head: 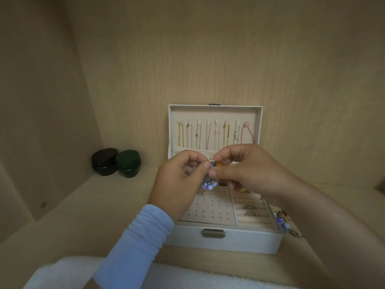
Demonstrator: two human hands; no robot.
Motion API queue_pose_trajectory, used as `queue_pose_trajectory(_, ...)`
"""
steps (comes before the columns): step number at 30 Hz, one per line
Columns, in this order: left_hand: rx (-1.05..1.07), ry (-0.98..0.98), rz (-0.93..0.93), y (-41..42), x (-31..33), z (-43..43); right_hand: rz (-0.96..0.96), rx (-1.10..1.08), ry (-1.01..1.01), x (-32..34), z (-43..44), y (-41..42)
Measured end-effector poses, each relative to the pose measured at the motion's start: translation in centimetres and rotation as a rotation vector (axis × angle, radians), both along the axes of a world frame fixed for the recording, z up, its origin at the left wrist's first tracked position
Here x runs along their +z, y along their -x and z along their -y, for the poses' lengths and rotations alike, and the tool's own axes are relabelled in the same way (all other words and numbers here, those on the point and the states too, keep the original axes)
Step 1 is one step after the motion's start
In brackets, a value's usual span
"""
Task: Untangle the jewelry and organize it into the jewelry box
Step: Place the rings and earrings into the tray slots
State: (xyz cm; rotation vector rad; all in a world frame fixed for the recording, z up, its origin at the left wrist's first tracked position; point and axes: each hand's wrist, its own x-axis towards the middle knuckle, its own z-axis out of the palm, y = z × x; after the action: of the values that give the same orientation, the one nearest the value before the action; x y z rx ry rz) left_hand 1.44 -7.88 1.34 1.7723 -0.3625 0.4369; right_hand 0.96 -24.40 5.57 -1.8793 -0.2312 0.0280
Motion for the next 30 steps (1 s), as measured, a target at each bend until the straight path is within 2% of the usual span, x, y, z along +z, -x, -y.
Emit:
queue_pose_trajectory(3,0.032,-0.069,0.03,0.1,-0.1,0.0,0.062,-0.012,-0.026,0.0,0.0,0.0)
queue_pose_trajectory(5,0.014,-0.031,0.011,0.1,-0.1,0.1,0.08,0.016,-0.034,0.0,-0.1,0.0)
queue_pose_trajectory(8,-0.097,0.118,-0.046,0.5,0.5,0.3,0.095,0.07,-0.072,0.2,0.0,0.0)
queue_pose_trajectory(11,-0.215,0.195,-0.064,0.8,0.8,0.2,0.11,0.153,-0.083,0.4,0.4,0.1)
queue_pose_trajectory(17,-0.472,0.301,-0.254,0.8,1.1,-0.4,0.119,0.374,-0.057,0.9,1.9,0.0)
queue_pose_trajectory(20,-0.539,0.237,-0.315,1.1,1.4,-0.7,0.171,0.438,-0.006,1.1,2.5,0.1)
queue_pose_trajectory(27,-0.612,0.445,-0.523,0.7,1.3,-0.4,0.277,0.423,0.143,1.4,2.6,0.3)
queue_pose_trajectory(30,-0.6,0.393,-0.533,0.6,1.2,-0.5,0.275,0.396,0.195,1.4,2.3,0.5)
